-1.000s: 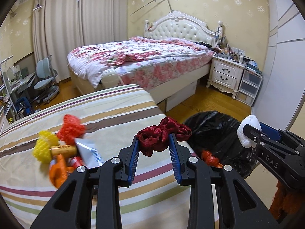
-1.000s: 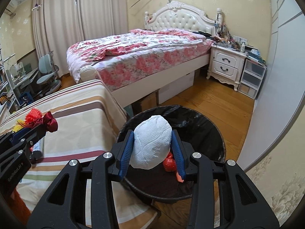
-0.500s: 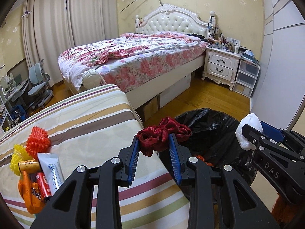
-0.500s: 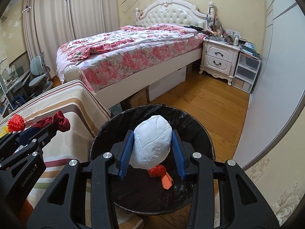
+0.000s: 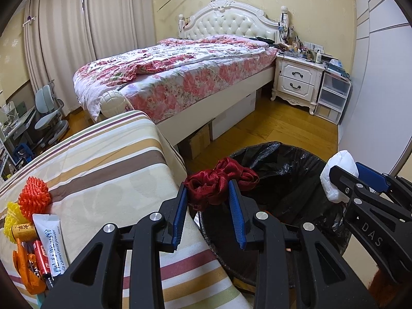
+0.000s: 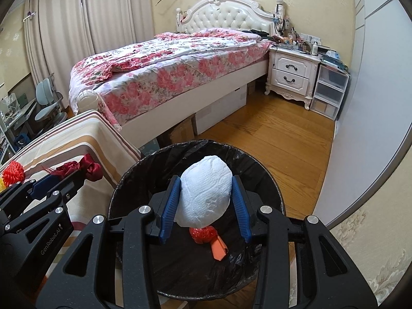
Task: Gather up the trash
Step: 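Drop the white ball from the right tool into the bin while the left drops the ribbon, then move both open tools back over the bedspread items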
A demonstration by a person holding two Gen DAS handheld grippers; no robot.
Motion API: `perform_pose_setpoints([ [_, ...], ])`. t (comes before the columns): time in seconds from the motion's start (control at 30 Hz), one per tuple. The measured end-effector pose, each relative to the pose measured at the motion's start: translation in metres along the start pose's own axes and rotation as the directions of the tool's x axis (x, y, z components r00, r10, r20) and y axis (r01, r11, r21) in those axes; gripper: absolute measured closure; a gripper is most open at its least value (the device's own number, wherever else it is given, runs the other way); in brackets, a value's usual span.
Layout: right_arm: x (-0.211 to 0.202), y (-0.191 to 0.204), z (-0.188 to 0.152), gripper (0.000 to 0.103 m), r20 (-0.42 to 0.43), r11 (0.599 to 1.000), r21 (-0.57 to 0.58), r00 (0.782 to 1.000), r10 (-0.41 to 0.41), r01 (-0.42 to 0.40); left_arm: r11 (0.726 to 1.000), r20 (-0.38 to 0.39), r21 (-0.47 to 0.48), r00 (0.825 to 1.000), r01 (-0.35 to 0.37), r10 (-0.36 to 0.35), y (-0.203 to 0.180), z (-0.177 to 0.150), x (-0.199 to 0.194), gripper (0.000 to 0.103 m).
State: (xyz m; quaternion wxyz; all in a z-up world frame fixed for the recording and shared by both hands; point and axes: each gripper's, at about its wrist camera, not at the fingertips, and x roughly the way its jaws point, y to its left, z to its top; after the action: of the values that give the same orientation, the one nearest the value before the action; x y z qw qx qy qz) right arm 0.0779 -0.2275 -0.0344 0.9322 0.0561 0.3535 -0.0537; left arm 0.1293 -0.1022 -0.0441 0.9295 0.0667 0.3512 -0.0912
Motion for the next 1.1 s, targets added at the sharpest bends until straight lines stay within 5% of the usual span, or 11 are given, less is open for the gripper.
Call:
perform_pose_setpoints([
  [0.2, 0.002, -0.001, 0.002, 0.059, 0.001, 1.0, 0.005, 1.0, -0.004, 0.004, 1.0, -0.005, 0.002, 1.0, 0.002, -0.002, -0.002, -0.001, 0.001, 0.065],
  [0.3, 0.0, -0.002, 0.003, 0.048, 0.013, 1.0, 0.014, 1.0, -0.008, 0.008, 1.0, -0.002, -0.005, 1.0, -0.002, 0.002, -0.002, 0.0, 0.002, 0.05],
  [0.53, -0.005, -0.007, 0.006, 0.046, 0.023, 0.999, 0.023, 0.999, -0.024, 0.023, 1.0, 0.021, -0.007, 1.0, -0.012, 0.012, 0.0, -0.001, -0.004, 0.033],
  [1.1, -0.025, 0.002, -0.009, 0.037, 0.015, 0.999, 0.033, 1.0, -0.027, 0.026, 0.999, 0.01, -0.041, 0.999, -0.036, 0.037, 0.026, -0.017, -0.033, 0.031],
])
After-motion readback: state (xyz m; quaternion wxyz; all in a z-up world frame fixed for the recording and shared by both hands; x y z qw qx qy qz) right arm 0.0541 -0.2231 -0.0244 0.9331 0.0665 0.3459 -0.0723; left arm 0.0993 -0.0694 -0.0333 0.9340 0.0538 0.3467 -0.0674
